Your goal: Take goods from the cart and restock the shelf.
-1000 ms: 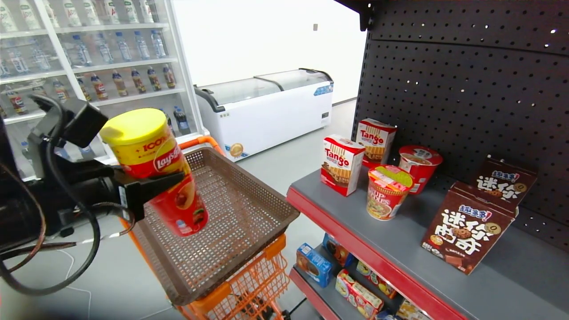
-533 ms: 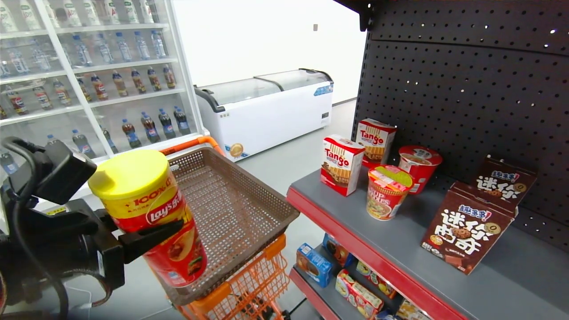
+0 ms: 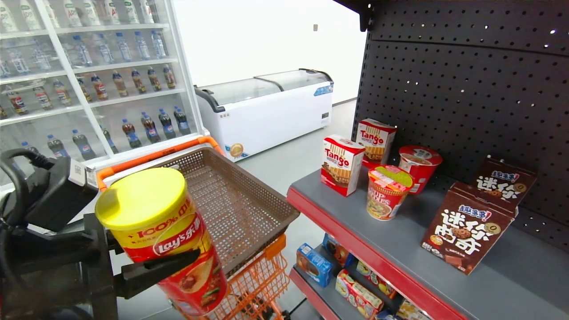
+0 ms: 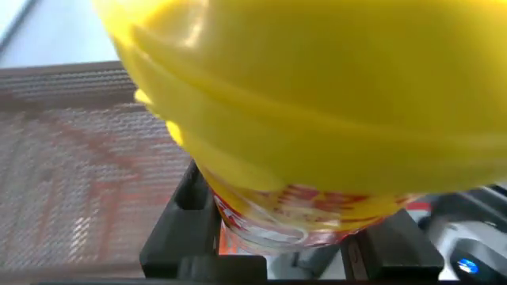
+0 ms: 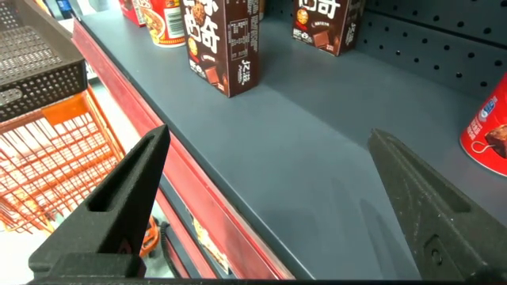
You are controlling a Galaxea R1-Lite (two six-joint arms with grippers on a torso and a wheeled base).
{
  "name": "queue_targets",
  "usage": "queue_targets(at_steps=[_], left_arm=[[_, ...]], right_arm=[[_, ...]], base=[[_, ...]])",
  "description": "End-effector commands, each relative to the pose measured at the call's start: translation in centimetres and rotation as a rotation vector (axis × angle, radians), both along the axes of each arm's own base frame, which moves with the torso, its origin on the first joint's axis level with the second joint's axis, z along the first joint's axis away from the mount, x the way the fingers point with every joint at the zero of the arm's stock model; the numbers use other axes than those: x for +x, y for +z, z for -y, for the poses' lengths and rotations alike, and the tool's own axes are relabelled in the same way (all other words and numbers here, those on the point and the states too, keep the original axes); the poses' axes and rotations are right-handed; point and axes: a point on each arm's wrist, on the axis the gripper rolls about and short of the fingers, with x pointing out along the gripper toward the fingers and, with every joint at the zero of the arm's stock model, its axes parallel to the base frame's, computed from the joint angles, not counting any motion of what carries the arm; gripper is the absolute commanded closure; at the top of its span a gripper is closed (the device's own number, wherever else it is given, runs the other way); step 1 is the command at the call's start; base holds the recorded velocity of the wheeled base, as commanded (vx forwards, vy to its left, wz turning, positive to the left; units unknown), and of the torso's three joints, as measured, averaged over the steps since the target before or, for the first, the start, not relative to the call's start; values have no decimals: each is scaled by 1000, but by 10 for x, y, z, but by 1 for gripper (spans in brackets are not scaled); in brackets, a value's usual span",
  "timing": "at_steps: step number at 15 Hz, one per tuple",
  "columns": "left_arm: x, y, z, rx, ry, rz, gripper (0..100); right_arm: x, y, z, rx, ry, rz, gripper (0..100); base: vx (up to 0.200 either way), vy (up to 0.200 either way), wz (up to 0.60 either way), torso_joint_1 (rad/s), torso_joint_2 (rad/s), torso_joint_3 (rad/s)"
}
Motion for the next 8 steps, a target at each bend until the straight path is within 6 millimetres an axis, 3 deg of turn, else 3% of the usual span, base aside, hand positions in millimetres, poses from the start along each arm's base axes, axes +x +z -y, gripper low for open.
queue_targets(at_steps=[1,8], left_arm=[[0,1,4,-32,-61,-25,100],[-9,0,15,-116,-313,-90,100]], right_arm=[[0,0,0,0,0,0,0],[0,0,0,0,0,0,0]], base=[[0,0,0,0,0,0],[0,0,0,0,0,0]])
